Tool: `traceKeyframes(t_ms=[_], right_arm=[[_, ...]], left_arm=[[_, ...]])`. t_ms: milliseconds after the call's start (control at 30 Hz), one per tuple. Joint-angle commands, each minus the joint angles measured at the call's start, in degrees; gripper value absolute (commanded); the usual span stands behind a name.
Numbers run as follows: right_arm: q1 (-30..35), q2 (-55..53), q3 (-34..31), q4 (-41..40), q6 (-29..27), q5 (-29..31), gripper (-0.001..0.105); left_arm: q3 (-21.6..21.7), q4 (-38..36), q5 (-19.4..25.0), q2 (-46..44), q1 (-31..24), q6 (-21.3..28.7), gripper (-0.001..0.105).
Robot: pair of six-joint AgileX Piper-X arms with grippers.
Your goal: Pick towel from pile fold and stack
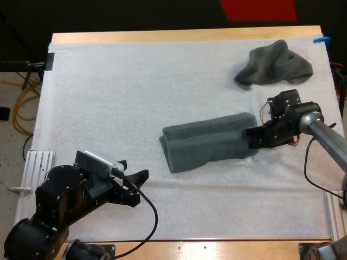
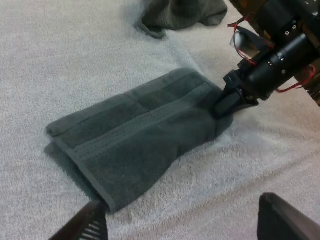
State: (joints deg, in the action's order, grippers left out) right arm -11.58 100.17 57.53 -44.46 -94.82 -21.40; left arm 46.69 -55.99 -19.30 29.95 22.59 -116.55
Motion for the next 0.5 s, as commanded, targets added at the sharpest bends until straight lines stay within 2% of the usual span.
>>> traceKeyframes(t_ms=[0,333,467], right_arm=[[0.0,-1.7,-0.2,-1.1,-1.9,5.3,0.000],[0.0,-7.8,-0.2,-3.6,-4.8,33.0,0.000],[0.0,-8.7,-0.2,-4.4,-6.2,40.3,0.000]], left_arm=[[0.3,0.2,-0.2,-0.2,-0.1,-0.6,0.061],[0.3,0.2,-0.2,-0.2,-0.1,-0.6,0.061],[0.3,0.2,-0.9,-0.2,-0.1,-0.6,0.061]])
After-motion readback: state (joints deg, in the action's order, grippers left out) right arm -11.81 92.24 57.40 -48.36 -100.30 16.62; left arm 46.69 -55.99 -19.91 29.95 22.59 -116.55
